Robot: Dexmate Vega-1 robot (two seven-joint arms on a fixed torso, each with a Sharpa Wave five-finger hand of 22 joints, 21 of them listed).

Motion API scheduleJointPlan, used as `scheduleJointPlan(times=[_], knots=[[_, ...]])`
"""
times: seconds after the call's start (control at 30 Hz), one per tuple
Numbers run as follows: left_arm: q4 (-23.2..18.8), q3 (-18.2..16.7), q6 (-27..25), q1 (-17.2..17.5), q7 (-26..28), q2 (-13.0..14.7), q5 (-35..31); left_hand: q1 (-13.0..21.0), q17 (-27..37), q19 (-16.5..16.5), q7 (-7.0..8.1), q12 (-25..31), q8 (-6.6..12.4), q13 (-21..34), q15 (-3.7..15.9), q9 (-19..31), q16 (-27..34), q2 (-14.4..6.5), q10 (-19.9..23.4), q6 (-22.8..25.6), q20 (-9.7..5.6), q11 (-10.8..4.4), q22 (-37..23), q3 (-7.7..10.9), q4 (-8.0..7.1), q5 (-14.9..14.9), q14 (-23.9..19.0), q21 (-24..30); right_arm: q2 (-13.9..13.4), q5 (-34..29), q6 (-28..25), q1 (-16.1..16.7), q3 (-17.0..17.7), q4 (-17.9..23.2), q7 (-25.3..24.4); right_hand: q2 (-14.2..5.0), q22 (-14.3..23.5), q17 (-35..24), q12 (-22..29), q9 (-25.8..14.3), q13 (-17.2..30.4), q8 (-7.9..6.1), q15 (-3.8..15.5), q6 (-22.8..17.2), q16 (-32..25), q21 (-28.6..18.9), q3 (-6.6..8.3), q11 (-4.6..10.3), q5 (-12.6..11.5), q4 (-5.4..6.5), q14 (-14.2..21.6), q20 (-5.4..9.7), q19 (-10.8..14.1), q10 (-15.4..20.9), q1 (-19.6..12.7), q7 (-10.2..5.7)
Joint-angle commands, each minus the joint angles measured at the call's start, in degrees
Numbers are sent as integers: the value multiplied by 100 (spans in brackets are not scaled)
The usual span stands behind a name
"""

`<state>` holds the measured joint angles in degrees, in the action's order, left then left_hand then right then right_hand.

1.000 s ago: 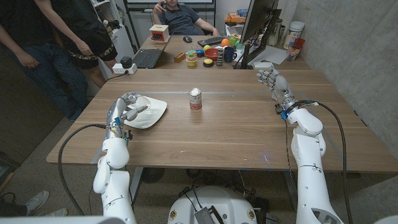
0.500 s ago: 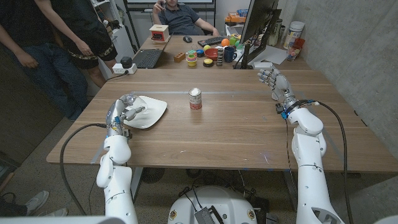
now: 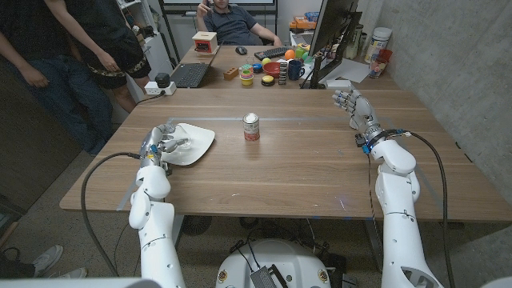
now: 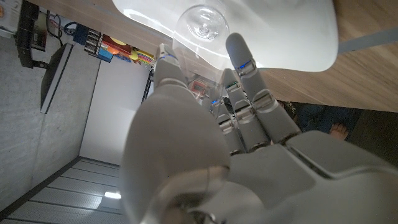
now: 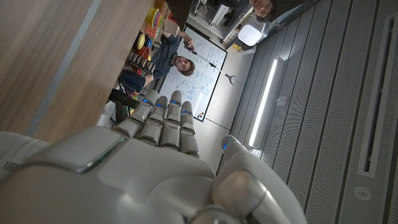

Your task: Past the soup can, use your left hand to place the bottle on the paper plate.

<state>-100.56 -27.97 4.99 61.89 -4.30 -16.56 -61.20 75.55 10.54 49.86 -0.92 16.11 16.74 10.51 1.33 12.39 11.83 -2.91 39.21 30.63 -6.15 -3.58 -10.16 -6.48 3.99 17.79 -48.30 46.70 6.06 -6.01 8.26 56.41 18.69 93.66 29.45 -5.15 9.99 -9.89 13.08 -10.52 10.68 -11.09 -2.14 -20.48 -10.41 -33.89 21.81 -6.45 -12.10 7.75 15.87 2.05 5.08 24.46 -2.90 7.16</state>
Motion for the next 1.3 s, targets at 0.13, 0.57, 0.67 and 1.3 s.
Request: scheduleJointPlan(times=[0.13, 0.57, 0.67, 1.3], knots=[[-310, 335, -1119, -154, -620, -18, -450, 33, 6, 65, -360, -17, -39, 24, 1199, 37, -10, -466, 736, 425, -255, -674, -10, 105, -129, 18, -1070, 28, -29, 21, 50, -61, 36, -145, 14, -19, 17, 2, 7, -25, 17, -37, -14, -45, -25, 16, -16, 1, -39, 16, 55, 138, 31, 64, 40, -10], [-365, 535, -1877, -358, -1175, 42, -743, 6, 3, 133, -386, -64, -105, 26, 1193, 45, -7, -469, 797, 469, -246, -628, -8, 81, -165, -13, -1141, 52, -49, 9, 95, -131, 60, -301, 4, -20, 17, 3, 2, -26, 17, -30, -9, -46, -20, 40, -22, 5, -42, 15, 58, 142, 37, 64, 40, -12], [-335, 598, -2154, -436, -1208, 22, -935, -15, 0, 137, -398, -93, -124, 26, 1191, 47, -17, -457, 772, 475, -240, -608, -2, 64, -180, -26, -1134, 46, -55, 6, 105, -156, 58, -339, 12, -20, 18, 3, 3, -26, 17, -27, -6, -42, -19, 44, -24, -1, -43, 15, 59, 143, 42, 69, 40, -7], [-164, 720, -2581, -663, -1605, 238, -973, -216, -10, 157, -453, -293, -333, 35, 1175, 60, -100, -353, 577, 273, -243, -460, 22, -89, -313, -130, -931, -26, -66, -28, 189, -329, 61, -608, -2, -23, 18, 4, -3, -26, 17, -23, -8, -50, -15, 72, -32, -5, -47, 13, 65, 146, 58, 72, 38, -5]])
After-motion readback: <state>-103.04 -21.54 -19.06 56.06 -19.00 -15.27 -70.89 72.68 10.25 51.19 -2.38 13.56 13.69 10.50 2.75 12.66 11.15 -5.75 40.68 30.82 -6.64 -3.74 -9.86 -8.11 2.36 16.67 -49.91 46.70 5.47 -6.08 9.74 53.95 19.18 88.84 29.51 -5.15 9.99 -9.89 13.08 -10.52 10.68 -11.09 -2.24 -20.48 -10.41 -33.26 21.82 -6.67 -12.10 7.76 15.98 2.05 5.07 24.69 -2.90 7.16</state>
